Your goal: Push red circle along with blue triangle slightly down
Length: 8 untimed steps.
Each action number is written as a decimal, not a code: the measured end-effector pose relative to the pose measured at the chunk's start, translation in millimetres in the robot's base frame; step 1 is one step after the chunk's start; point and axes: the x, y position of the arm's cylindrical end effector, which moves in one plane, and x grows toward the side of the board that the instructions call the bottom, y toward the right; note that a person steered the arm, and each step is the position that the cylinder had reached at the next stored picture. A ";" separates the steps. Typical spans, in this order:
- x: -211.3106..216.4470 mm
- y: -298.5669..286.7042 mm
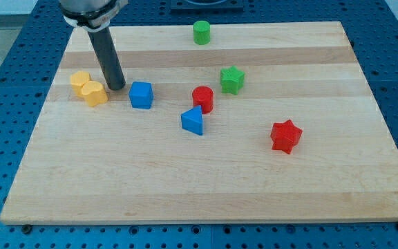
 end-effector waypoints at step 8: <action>36.5 179.5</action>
